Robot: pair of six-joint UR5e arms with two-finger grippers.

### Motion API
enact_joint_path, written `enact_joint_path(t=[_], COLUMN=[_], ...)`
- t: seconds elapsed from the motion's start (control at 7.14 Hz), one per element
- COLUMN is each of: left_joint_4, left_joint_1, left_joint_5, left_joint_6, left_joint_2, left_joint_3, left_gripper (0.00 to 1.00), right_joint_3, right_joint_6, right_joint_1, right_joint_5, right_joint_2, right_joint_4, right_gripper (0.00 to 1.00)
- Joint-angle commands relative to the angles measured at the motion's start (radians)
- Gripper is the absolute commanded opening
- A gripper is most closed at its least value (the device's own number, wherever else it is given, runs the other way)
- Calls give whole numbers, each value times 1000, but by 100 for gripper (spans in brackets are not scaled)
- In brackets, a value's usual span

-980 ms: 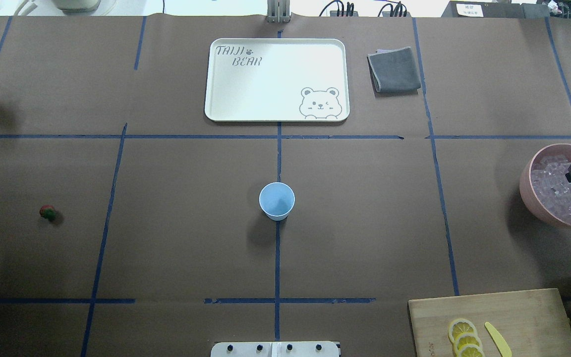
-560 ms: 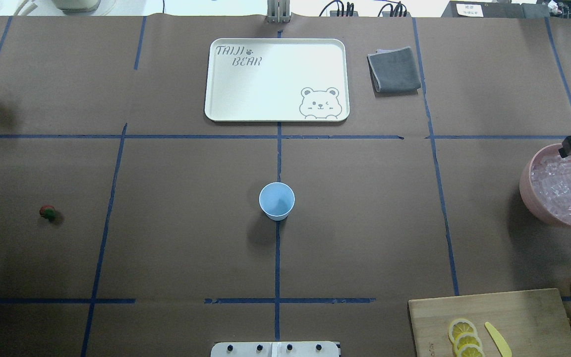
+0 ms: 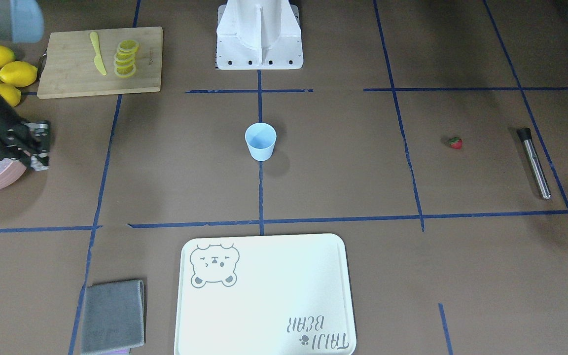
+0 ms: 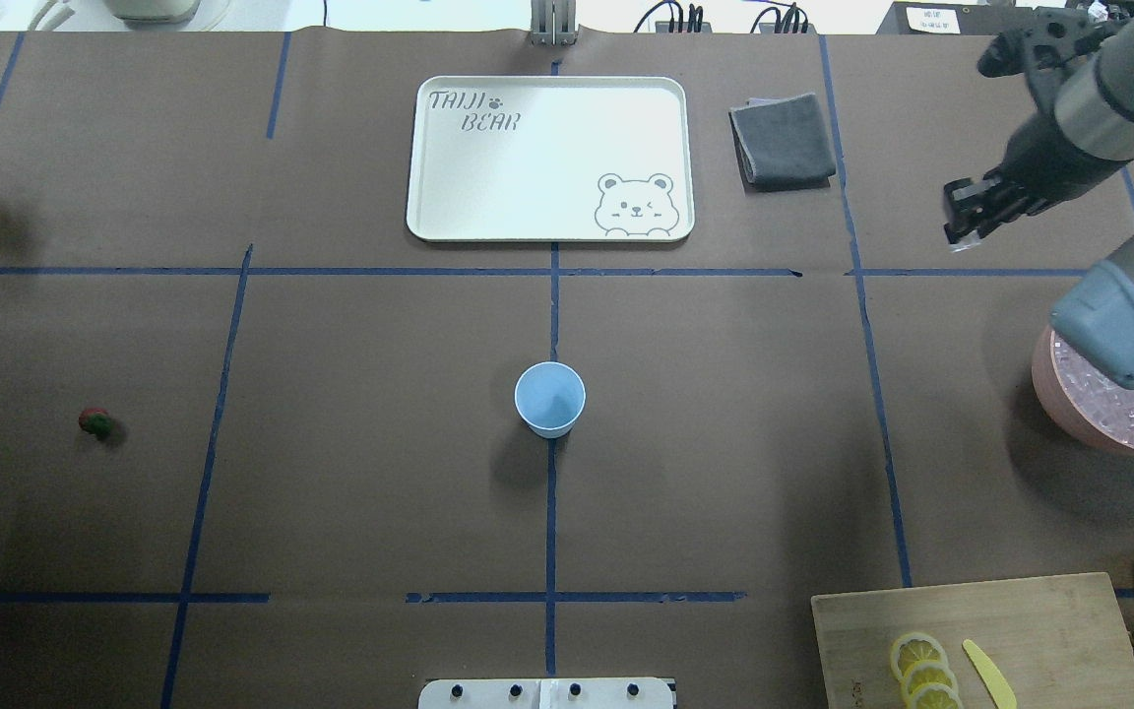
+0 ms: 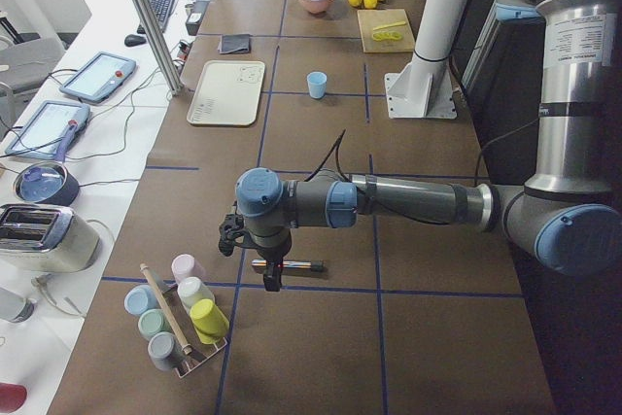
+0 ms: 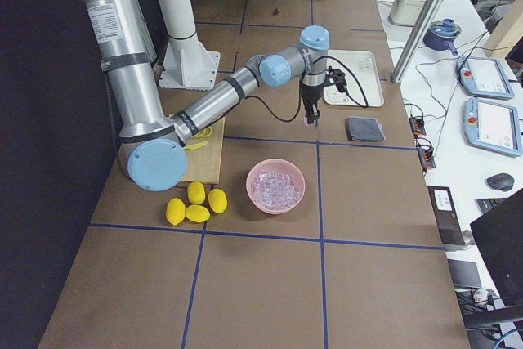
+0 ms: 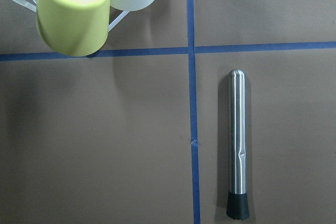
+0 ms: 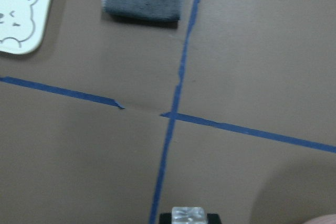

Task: Mash ice and strawberries in cup
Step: 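Carry the ice cube with the right gripper over the blue cup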

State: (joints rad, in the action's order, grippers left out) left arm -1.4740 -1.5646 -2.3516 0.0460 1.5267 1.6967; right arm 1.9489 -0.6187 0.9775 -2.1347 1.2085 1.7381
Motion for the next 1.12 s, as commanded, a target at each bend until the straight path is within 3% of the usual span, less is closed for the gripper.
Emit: enact_joint_path(t=[0.0, 0.28, 0.56, 0.98], left_joint_4=[0, 0, 0, 0], left_joint_1=[0, 0, 0, 3], left_joint_5=[0, 0, 0, 0], left_joint_6=[0, 2, 2, 0], left_joint_2=[1, 1, 1, 1], left_joint_3=[6, 9, 9, 9], left_gripper=[100, 100, 100, 100], right_joint_3=[-7, -54, -175, -273], right_joint_6=[-253, -471, -594, -645], right_joint_1=[-200, -348, -451, -511], right_joint_5=[91, 198, 286, 349], right_joint_2=[-146, -297, -442, -493], right_joint_4=[11, 11, 9, 3], right_gripper=[3, 3, 3, 3])
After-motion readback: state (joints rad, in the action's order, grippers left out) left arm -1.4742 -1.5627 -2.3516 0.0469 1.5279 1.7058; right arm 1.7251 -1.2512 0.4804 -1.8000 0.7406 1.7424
